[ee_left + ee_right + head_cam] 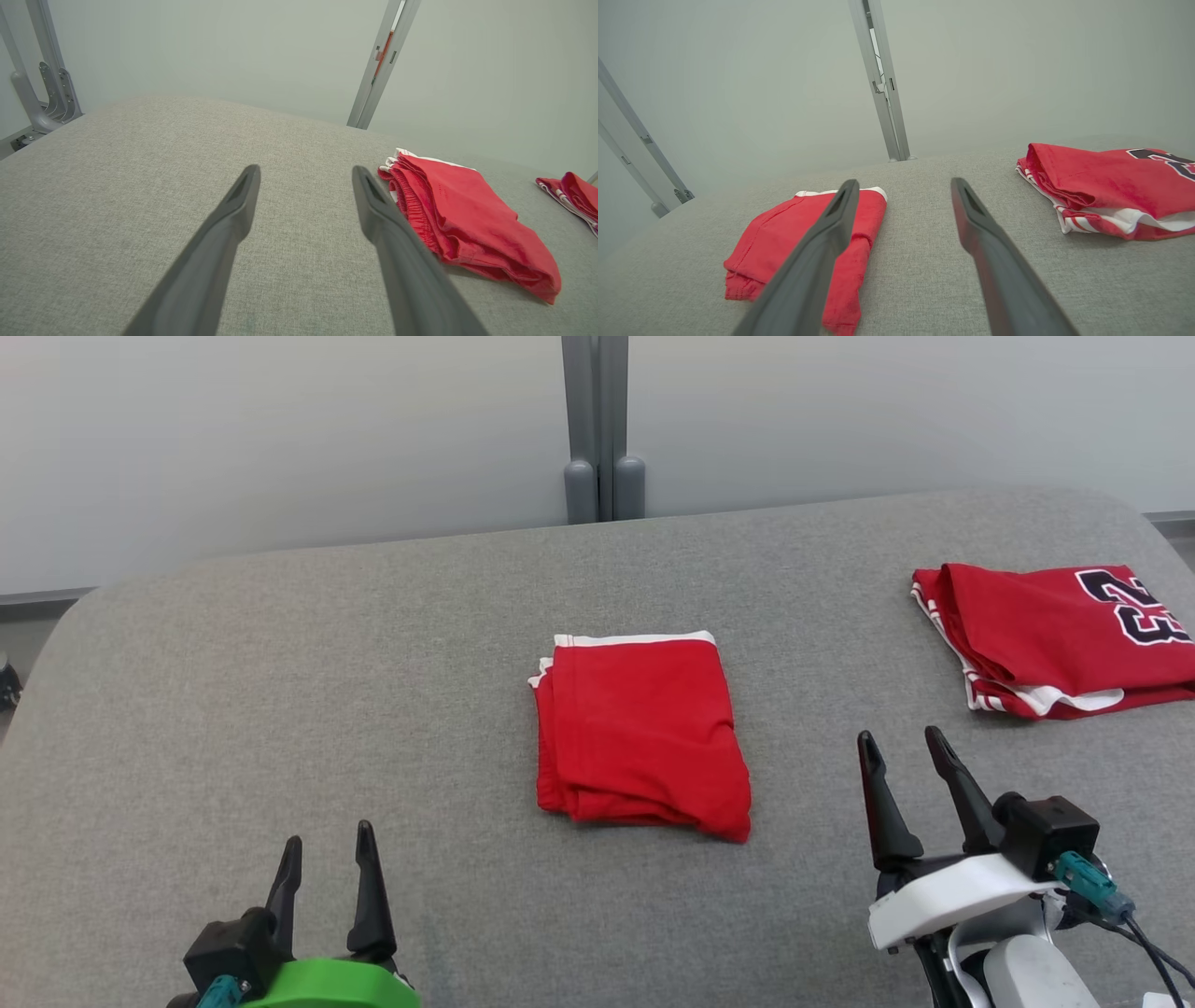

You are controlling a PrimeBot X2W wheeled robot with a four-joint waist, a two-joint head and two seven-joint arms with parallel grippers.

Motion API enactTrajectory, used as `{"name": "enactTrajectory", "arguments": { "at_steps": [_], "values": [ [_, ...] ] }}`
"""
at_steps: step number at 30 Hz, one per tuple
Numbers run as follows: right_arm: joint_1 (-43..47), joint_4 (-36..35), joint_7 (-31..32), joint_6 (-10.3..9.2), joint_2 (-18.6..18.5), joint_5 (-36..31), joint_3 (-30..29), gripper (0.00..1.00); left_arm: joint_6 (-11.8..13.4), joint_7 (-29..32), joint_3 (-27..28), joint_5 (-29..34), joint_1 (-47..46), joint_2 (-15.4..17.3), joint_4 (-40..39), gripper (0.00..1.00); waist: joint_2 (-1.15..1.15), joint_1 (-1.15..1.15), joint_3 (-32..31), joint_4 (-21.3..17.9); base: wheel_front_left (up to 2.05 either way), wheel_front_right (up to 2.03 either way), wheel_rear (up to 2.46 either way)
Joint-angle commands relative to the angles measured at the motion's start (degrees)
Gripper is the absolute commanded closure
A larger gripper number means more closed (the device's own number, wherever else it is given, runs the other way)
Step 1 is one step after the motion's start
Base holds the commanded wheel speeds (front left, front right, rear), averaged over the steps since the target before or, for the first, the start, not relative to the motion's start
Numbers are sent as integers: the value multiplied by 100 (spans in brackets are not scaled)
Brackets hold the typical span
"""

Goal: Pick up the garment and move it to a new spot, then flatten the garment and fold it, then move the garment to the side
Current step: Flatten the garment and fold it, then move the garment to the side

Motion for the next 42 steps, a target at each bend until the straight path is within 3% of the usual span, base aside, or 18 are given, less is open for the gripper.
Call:
{"name": "enactTrajectory", "arguments": {
  "at_steps": [1,13,19,31,38,42],
  "values": [
    [39,49,30,-6,-9,17,-7,0,-29,0,23,71,43,-10,46,0,0,0,-10,16,0,0,0],
    [52,253,91,-6,-8,-48,37,0,-115,0,99,175,62,-61,150,0,0,0,-78,109,0,0,0],
    [-59,289,448,-6,-9,-260,-26,0,-143,0,54,211,35,-83,132,0,0,0,-45,232,0,0,0],
    [-1255,255,2129,-6,-137,-349,-246,0,-180,0,-60,269,-239,-133,-111,0,0,0,447,761,0,0,0],
    [-1987,1106,3229,-5,-414,130,-285,0,-199,0,-164,235,-446,-172,-146,0,0,0,839,1194,0,0,0],
    [-2180,1653,3543,-5,-591,361,-264,0,-192,0,-174,208,-524,-191,-160,0,0,0,989,1395,0,0,0]
  ]
}}
